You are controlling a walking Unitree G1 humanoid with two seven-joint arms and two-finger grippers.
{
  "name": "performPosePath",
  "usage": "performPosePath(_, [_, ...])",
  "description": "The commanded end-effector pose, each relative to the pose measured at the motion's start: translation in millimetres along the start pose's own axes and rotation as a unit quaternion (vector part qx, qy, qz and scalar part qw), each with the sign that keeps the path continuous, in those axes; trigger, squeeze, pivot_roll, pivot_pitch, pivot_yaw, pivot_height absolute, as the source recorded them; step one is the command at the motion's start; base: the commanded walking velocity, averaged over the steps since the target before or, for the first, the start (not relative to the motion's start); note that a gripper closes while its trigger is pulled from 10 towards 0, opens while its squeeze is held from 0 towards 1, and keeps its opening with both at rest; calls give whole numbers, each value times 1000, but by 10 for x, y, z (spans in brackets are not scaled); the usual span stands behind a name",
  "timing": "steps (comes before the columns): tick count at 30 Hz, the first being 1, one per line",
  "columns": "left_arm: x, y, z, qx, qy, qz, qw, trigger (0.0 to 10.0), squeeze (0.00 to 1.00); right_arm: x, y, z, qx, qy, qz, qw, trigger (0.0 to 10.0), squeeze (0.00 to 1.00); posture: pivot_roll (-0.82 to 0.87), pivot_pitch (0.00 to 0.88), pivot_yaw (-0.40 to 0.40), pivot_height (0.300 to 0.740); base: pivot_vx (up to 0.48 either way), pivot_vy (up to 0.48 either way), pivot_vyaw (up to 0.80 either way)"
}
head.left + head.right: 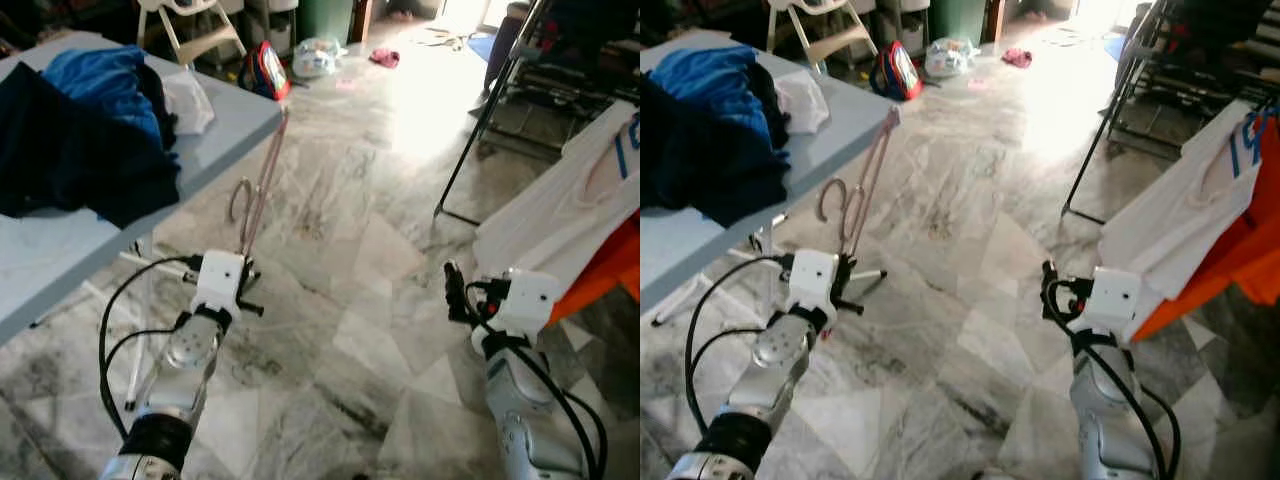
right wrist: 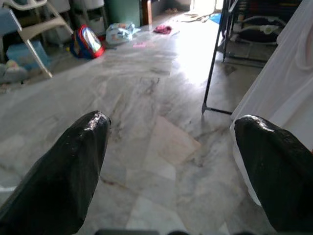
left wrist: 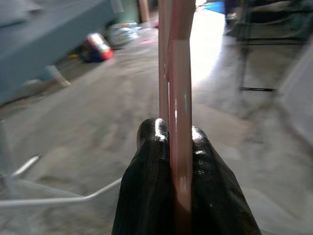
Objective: Hang hanger
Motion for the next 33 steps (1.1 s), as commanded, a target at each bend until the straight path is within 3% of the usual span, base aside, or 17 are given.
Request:
performPosePath(1, [39, 81, 10, -44, 9, 15, 999, 10000, 0, 65, -85, -3, 37, 9, -24, 999, 10000, 0, -11, 166, 13, 740, 0, 0, 0])
performPosePath(5, [25, 142, 20, -85, 1, 38, 996, 10000, 0, 106, -73, 2, 60, 11, -50, 997, 10000, 0, -10, 170, 12, 740, 0, 0, 0])
performPosePath(7, [13, 132, 41, -109, -8, 65, 992, 10000, 0, 170, -54, 11, 92, 14, -86, 992, 10000, 0, -8, 178, 15, 740, 0, 0, 0])
performPosePath(8, [15, 59, 77, -121, -19, 91, 988, 10000, 0, 259, -50, 13, 137, 18, -130, 982, 10000, 0, -10, 182, 18, 740, 0, 0, 0])
performPosePath(9, [15, 59, 77, -121, -19, 91, 988, 10000, 0, 259, -50, 13, 137, 18, -130, 982, 10000, 0, -10, 182, 18, 740, 0, 0, 0])
performPosePath(11, [-3, -5, 103, -141, -39, 104, 984, 10000, 0, 373, -76, -7, 195, 24, -196, 961, 10000, 0, -8, 188, 23, 740, 0, 0, 0])
performPosePath(14, [-52, -26, 96, -174, -62, 128, 974, 10000, 0, 533, -131, -46, 251, 37, -231, 939, 10000, 0, -7, 197, 30, 740, 0, 0, 0])
performPosePath(17, [-115, -3, 50, -240, -87, 181, 950, 10000, 0, 755, -214, -95, 327, 45, -299, 895, 10000, 0, -10, 201, 41, 740, 0, 0, 0])
performPosePath(18, [-115, -3, 50, -240, -87, 181, 950, 10000, 0, 755, -214, -95, 327, 45, -299, 895, 10000, 0, -10, 201, 41, 740, 0, 0, 0])
performPosePath(22, [-102, 70, 37, -291, -87, 215, 928, 10000, 0, 801, -305, -117, 383, 31, -331, 862, 10000, 0, -11, 202, 47, 740, 0, 0, 0])
performPosePath(28, [23, 160, 115, -307, -59, 246, 917, 10000, 0, 711, -469, -200, 474, -13, -361, 803, 10000, 0, -11, 203, 54, 740, 0, 0, 0])
performPosePath(29, [58, 184, 120, -315, -49, 260, 912, 10000, 0, 677, -485, -208, 491, -24, -379, 784, 10000, 0, -11, 208, 61, 740, 0, 0, 0])
performPosePath(31, [91, 207, 121, -323, -40, 270, 906, 10000, 0, 664, -495, -197, 502, -30, -396, 768, 10000, 0, -11, 208, 62, 740, 0, 0, 0])
performPosePath(32, [124, 234, 118, -331, -30, 277, 901, 10000, 0, 681, -518, -144, 504, -25, -422, 753, 10000, 0, -9, 210, 65, 740, 0, 0, 0])
performPosePath(33, [135, 243, 117, -334, -27, 280, 900, 10000, 0, 687, -526, -129, 505, -23, -429, 748, 10000, 0, -9, 210, 65, 740, 0, 0, 0])
Point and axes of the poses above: a point about 5 cm out from each wrist's last joint towards the gripper, its own z axis pointing out of the wrist towards the gripper, its own x axis along the axis of the wrist's last joint, y = z × x, the point moved 4 cm from there along z, pointing out of the wrist towards the gripper, and after that the axes turned 3 degrees about z, right-handed, at the moved point
